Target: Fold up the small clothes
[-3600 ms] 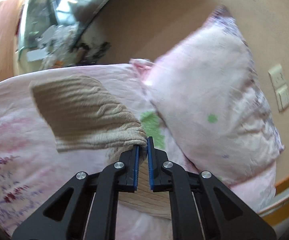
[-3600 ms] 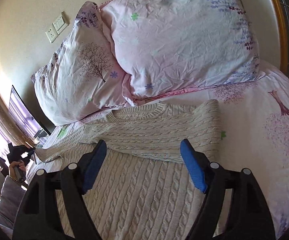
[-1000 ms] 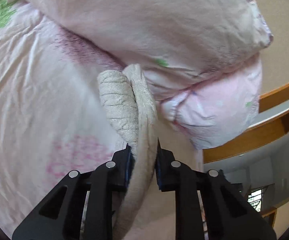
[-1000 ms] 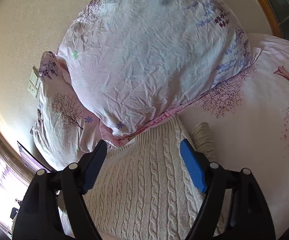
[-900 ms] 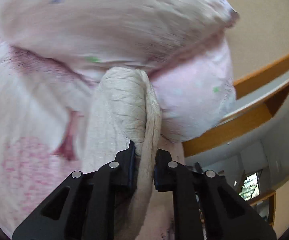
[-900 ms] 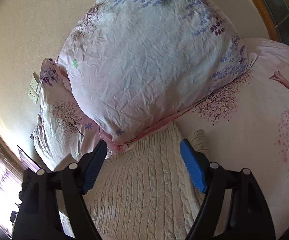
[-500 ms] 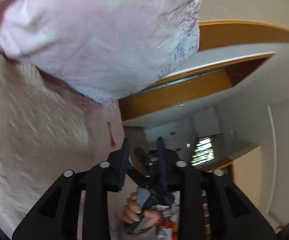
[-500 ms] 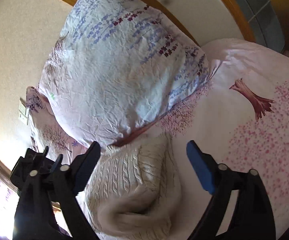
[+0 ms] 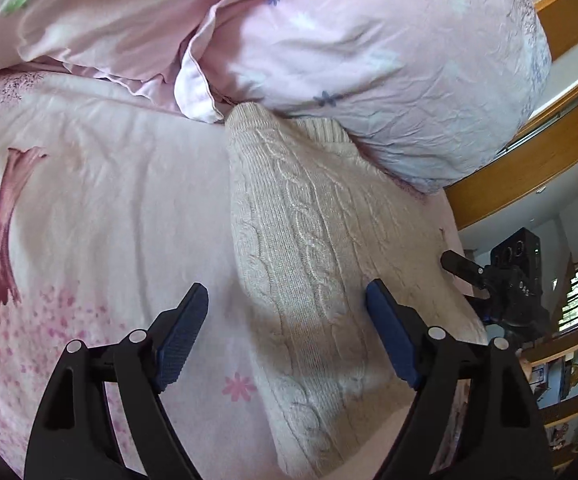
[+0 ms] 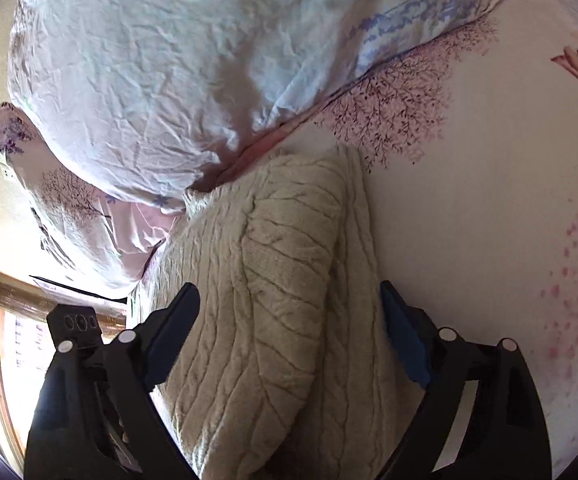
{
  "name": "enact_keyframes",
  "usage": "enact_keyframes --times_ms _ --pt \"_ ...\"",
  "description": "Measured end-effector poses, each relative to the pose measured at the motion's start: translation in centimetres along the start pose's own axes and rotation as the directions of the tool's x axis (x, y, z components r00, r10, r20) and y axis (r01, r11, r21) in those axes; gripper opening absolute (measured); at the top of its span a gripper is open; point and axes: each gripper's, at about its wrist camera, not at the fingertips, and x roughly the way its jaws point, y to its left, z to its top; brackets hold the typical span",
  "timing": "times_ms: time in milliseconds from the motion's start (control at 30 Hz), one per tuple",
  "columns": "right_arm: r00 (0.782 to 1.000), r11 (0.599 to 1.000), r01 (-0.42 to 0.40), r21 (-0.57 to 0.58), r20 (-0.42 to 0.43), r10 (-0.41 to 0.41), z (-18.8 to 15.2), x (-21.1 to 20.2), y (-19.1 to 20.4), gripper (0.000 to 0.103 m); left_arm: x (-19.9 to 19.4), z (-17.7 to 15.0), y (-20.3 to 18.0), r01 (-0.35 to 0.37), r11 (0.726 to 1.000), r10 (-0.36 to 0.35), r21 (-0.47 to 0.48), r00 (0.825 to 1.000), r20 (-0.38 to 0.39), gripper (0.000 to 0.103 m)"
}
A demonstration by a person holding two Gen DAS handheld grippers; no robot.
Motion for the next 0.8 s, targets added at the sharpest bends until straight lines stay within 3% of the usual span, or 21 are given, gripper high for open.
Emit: enact_keyframes --times_ms 33,100,133,167,200,267,333,400,467,533,567,600,633,700,800 --pt "1.000 1.000 0.003 -0.009 -0.008 -0.003 -0.2 0.1 0.1 0.075 0.6 0.0 -0.1 -0.004 1.000 0.004 -0.002 1.000 -0.001 0.083" --pt "1.000 1.000 0.003 -0.019 -0.003 -0.003 -0.6 0.5 0.2 0.049 1.0 0.1 -0.2 0.027 1.000 -0.027 -0.006 0.999 0.033 0.084" --pt "0.999 0.999 -0.034 -0.018 0.008 0.034 -0.8 0.5 0.1 0.042 1.5 0.0 -0.1 0.087 0.996 -0.086 -0.014 0.996 0.021 0.077" --pt "0.998 0.998 -0.064 -0.011 0.020 0.064 -1.1 0.3 0.2 0.036 1.5 0.1 0.1 0.101 0.994 -0.100 -0.039 0.995 0.032 0.071" --pt "0.997 0.997 -0.072 -0.018 0.033 0.072 -1.3 0.2 0.7 0.034 1.3 0.0 0.2 0.115 0.992 -0.113 -0.049 0.993 0.035 0.056" --pt "0.993 0.993 -0.096 -0.065 0.057 0.100 -1.9 -0.4 2.5 0.033 -0.5 -0.1 1.3 0.190 0.981 -0.189 -0.044 0.981 0.032 0.039" --pt "0.984 0.980 -0.165 -0.115 0.045 0.171 -2.5 -0.4 4.7 0.032 -3.8 -0.3 2.6 0.242 0.970 -0.241 -0.016 0.970 0.032 0.038" --pt "0.976 0.964 -0.210 -0.166 0.013 0.215 -3.2 0.9 7.2 0.032 -7.5 -0.8 3.6 0.195 0.980 -0.198 0.046 0.976 0.089 0.038" --pt "0.982 0.956 -0.188 -0.225 -0.026 0.187 -3.9 3.5 9.4 0.034 -9.6 -0.9 5.0 0.107 0.992 -0.116 0.071 0.984 0.137 0.041" --pt "0.997 0.960 -0.065 -0.272 -0.057 0.052 -4.6 6.5 10.4 0.043 -10.4 -0.9 6.7 -0.053 0.995 0.038 0.082 0.984 0.175 0.048" --pt "0.999 0.963 0.013 -0.269 -0.044 -0.026 -4.7 7.3 10.4 0.050 -11.1 -1.1 7.6 -0.143 0.987 0.127 0.072 0.974 0.189 0.049" --pt "0.999 0.969 0.033 -0.247 -0.015 -0.038 -4.8 7.0 10.2 0.055 -11.9 -1.5 8.4 -0.199 0.978 0.183 0.058 0.959 0.217 0.049" --pt "1.000 0.977 0.006 -0.213 0.025 -0.001 -4.7 5.9 9.7 0.055 -12.9 -1.9 9.2 -0.211 0.976 0.193 0.052 0.950 0.246 0.049" --pt "0.988 0.987 -0.033 -0.158 0.145 0.056 -4.3 2.8 8.8 0.055 -15.0 -2.8 9.7 -0.227 0.972 0.200 0.065 0.939 0.281 0.063" --pt "0.987 0.987 -0.074 -0.140 0.134 0.093 -3.7 2.5 9.0 0.055 -16.6 -4.6 9.0 -0.271 0.958 0.228 0.092 0.917 0.327 0.070"
